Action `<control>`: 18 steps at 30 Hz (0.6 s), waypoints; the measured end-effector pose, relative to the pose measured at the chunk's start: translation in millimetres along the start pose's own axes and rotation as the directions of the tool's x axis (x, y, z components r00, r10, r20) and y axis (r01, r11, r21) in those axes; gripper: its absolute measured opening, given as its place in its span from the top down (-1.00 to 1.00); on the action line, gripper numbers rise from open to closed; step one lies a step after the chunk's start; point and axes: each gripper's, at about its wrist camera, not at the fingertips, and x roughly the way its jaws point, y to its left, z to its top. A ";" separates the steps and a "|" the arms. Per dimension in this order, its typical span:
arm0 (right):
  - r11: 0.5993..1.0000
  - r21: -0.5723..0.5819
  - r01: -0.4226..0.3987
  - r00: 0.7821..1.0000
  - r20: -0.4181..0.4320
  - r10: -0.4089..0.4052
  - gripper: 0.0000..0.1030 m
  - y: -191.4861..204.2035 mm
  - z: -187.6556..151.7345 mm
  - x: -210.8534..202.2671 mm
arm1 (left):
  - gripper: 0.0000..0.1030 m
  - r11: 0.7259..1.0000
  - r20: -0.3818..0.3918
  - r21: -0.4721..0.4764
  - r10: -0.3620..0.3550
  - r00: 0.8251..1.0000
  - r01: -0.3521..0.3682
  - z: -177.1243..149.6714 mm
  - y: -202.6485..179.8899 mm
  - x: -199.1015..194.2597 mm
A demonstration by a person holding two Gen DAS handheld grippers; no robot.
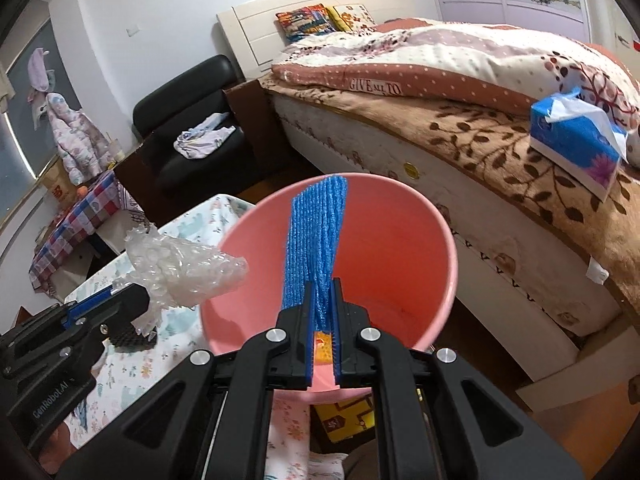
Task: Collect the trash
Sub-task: 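Carry the blue net and clear bag over the pink bucket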
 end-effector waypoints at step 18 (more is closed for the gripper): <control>0.999 0.020 0.040 0.997 -0.062 -0.039 0.86 -22.2 -5.3 21.0 | 0.60 0.999 -0.104 0.032 -0.032 0.994 0.036 -6.9 -21.4 46.7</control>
